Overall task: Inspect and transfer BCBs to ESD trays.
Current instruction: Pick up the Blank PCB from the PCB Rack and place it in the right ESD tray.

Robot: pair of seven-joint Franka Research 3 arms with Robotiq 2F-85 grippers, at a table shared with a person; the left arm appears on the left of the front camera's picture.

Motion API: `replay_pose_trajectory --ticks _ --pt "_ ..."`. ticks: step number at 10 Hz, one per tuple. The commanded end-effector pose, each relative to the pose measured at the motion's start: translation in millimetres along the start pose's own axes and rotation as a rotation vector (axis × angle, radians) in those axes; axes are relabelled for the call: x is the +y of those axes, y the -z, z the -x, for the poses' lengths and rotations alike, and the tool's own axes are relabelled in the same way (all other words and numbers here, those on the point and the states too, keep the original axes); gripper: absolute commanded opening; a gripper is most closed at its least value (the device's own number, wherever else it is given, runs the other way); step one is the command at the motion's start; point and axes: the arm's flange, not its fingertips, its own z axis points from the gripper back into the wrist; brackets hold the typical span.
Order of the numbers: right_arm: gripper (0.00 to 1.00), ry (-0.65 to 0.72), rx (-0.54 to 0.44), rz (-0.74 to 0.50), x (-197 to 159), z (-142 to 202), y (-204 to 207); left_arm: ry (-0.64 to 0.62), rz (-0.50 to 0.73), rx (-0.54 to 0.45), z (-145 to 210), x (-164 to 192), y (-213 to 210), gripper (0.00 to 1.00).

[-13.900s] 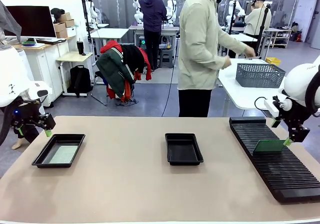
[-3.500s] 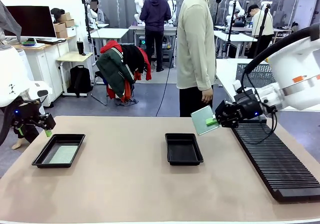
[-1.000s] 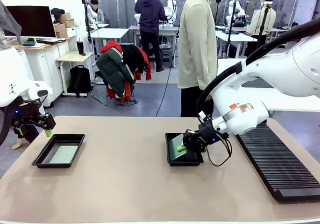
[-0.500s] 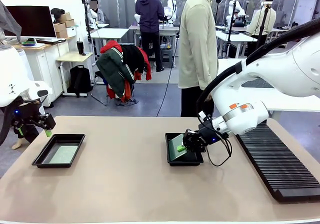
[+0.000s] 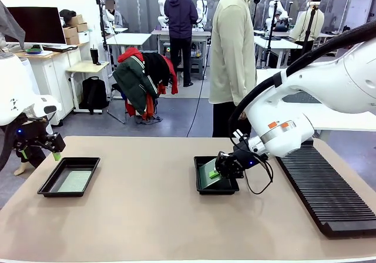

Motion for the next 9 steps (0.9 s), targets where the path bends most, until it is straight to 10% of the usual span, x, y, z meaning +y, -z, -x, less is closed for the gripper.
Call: replay_pose_trajectory --ticks 1,6,9 --pt "0.23 0.018 -0.007 0.081 15 1 -1 -0.002 -0.002 -0.008 0 1 2 1.00" --pt "0.42 -0.017 -0.021 0.308 53 0 -11 -0.002 -0.002 -0.008 0 1 2 1.00" --pt "0.80 -0.046 -0.028 0.504 81 -2 -30 -0.002 -0.002 -0.008 0 1 2 1.00"
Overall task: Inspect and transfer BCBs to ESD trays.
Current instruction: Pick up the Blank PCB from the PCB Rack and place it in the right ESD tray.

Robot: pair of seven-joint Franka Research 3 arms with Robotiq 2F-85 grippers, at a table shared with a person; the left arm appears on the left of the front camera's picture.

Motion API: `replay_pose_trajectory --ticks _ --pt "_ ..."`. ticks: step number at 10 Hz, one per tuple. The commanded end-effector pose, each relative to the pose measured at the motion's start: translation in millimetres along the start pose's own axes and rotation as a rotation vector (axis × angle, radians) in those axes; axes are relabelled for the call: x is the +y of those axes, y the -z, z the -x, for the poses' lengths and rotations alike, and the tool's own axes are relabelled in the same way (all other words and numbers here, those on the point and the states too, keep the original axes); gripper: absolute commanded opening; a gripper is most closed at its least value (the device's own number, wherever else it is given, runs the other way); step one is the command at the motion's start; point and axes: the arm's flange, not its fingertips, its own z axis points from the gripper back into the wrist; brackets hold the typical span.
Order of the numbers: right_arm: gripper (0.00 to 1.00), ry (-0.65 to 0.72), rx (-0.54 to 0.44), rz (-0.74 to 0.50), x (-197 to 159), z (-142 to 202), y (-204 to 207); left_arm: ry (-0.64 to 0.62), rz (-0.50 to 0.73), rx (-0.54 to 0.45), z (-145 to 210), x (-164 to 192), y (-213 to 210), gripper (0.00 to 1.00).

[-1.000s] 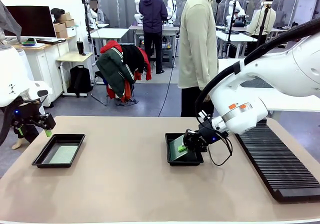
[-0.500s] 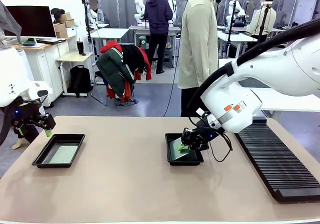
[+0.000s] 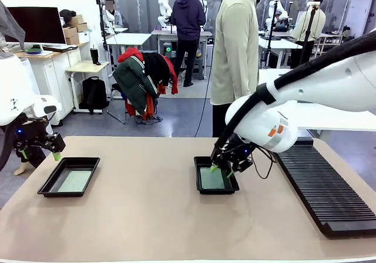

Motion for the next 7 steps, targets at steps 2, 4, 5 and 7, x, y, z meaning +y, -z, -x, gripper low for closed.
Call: replay_pose_trajectory --ticks 2,4,5,7 --pt "0.99 -0.003 0.028 0.215 23 -5 -43 -0.002 -0.002 -0.008 0 1 2 1.00" --pt "1.00 -0.016 0.060 0.275 26 -6 -65 -0.002 -0.002 -0.008 0 1 2 1.00" --pt "1.00 -0.026 0.073 0.284 25 -5 -74 -0.002 -0.002 -0.008 0 1 2 1.00" --pt "1.00 -0.036 0.083 0.269 20 -5 -89 -0.002 -0.002 -0.008 0 1 2 1.00"
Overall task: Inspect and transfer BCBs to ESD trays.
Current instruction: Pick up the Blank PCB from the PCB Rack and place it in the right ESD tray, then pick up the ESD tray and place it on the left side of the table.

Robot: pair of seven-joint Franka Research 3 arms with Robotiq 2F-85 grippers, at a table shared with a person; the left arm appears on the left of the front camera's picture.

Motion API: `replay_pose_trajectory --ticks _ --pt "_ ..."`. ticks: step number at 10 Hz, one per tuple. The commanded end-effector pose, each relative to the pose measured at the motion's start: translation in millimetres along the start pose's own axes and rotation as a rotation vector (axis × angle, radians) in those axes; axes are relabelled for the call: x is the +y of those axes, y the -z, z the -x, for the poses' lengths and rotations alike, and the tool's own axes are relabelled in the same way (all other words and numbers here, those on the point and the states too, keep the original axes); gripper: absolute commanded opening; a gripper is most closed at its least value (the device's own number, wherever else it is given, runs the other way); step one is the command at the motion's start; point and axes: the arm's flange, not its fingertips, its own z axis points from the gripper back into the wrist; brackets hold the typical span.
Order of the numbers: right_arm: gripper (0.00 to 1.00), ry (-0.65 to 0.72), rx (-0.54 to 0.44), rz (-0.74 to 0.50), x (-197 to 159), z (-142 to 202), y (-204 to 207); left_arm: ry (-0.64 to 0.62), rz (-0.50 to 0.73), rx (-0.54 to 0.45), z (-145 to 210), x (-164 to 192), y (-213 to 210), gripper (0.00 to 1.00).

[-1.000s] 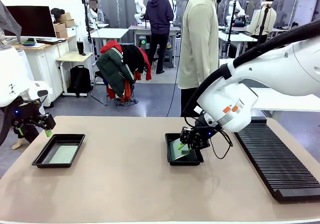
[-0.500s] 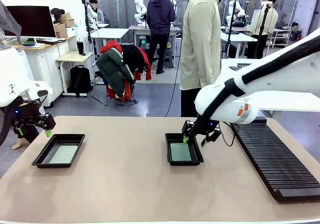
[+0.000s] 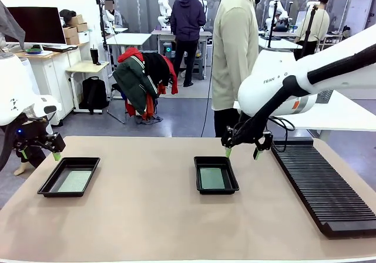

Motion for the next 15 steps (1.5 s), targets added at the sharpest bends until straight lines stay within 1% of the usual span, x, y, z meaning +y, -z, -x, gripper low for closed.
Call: replay_pose_trajectory --ticks 1,3,4,15 --pt "1.00 -0.012 0.015 0.002 -7.6 -1.3 -5.4 -0.002 -0.002 -0.008 -0.2 1.0 1.5 1.00" --pt "1.00 -0.017 0.022 -0.013 -10.5 -3.7 -9.7 -0.002 -0.002 -0.008 -0.2 1.0 1.5 1.00" --pt "1.00 0.003 0.006 0.003 -3.4 -0.8 -4.0 -0.002 -0.002 -0.008 -0.2 1.0 1.5 1.00" --pt "1.00 0.003 0.006 0.003 -3.4 -0.8 -4.0 -0.002 -0.002 -0.008 -0.2 1.0 1.5 1.00"
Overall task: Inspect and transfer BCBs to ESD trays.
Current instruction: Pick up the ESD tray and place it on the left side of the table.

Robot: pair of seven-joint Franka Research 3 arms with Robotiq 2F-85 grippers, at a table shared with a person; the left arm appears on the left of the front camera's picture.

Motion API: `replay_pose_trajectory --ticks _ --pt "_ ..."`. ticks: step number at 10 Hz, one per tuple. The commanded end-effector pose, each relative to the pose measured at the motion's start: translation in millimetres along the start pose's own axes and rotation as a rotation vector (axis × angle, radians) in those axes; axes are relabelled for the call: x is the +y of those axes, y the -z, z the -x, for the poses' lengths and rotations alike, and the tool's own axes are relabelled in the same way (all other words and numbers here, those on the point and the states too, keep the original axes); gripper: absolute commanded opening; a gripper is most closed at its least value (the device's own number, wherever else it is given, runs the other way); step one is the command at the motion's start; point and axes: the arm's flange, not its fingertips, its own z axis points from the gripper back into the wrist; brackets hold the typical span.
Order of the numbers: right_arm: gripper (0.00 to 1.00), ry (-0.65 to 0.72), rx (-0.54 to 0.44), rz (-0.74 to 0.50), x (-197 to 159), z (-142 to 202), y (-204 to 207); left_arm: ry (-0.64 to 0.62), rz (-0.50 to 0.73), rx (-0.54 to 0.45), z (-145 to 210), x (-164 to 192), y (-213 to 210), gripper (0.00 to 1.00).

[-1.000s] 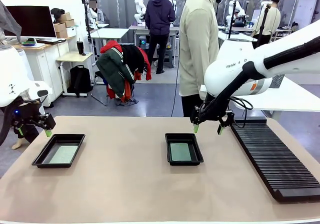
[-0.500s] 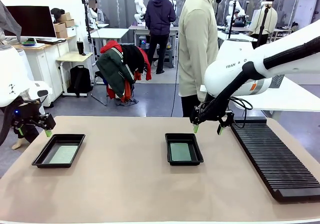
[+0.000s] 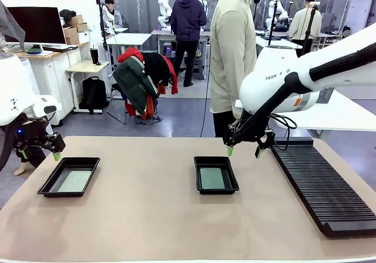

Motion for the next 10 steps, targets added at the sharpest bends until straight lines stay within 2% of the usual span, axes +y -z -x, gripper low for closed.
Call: replay_pose_trajectory --ticks 1,7,9,10 --pt "1.00 0.003 -0.001 0.000 1 1 0 -0.002 -0.002 -0.008 0 1 2 1.00" --pt "1.00 0.003 -0.001 0.000 1 1 0 0.000 0.000 0.000 0 0 0 1.00" --pt "1.00 0.000 0.000 0.000 0 0 0 0.000 0.008 -0.013 0 -23 -12 1.00" --pt "1.00 0.014 0.009 -0.059 -13 2 -7 0.007 0.014 -0.014 1 -35 -17 1.00"
